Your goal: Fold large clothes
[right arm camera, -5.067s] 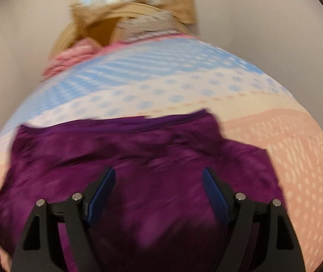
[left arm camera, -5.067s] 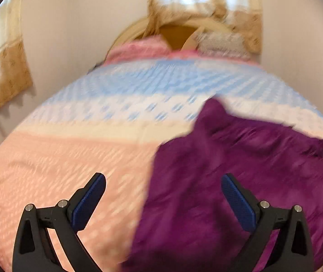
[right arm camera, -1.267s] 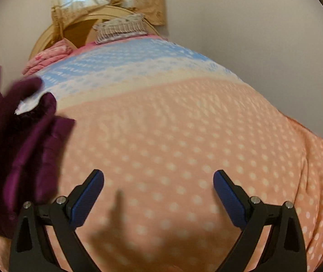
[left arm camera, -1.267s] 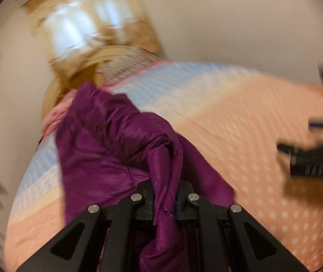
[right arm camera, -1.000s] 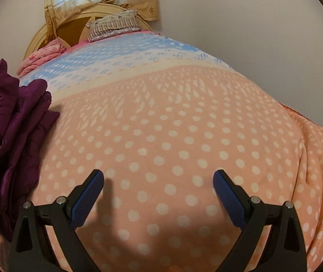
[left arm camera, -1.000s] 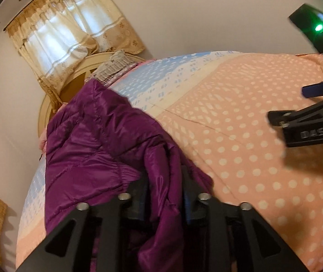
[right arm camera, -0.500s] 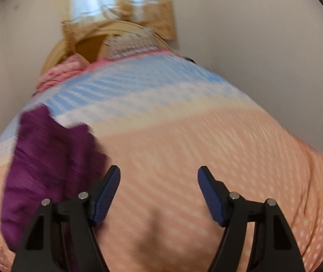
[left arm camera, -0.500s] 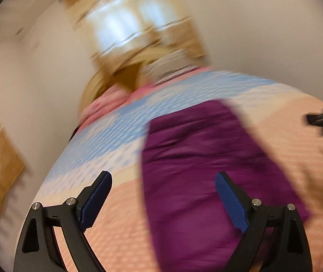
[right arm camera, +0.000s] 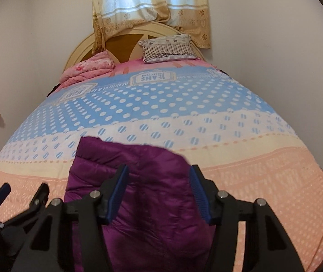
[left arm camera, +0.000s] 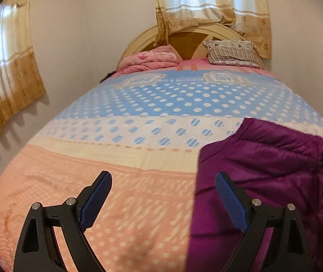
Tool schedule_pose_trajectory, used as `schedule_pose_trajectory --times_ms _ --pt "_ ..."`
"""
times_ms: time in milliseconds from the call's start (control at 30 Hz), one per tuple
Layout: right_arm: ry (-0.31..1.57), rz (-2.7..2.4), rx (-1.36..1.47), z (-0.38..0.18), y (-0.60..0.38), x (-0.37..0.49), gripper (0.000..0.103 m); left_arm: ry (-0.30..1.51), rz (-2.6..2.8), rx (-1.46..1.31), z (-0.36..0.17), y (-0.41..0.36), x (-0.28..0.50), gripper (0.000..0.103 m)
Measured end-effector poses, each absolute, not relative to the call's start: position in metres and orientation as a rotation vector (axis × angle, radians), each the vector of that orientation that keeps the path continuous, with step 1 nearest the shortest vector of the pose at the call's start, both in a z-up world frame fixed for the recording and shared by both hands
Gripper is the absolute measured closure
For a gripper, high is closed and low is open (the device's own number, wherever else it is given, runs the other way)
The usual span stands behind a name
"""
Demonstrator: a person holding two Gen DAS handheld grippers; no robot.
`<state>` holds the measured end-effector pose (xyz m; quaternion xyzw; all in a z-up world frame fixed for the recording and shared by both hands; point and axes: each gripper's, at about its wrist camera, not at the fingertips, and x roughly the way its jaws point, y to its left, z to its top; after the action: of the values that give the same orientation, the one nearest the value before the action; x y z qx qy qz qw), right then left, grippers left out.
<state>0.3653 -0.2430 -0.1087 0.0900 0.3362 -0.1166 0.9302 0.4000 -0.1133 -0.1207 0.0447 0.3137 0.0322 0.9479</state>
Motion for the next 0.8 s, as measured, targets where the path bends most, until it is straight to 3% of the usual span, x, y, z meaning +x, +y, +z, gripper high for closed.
schedule_pose_trajectory --times_ms 300,800 --pt "0.721 -0.245 0.237 -0.169 -0.274 0.358 0.046 0.689 -0.016 0.203 -0.163 -0.169 0.412 0.010" --pt "0.758 -0.218 0.293 -0.199 -0.288 0.364 0.045 0.758 -0.072 0.129 -0.196 -0.175 0.425 0.004"
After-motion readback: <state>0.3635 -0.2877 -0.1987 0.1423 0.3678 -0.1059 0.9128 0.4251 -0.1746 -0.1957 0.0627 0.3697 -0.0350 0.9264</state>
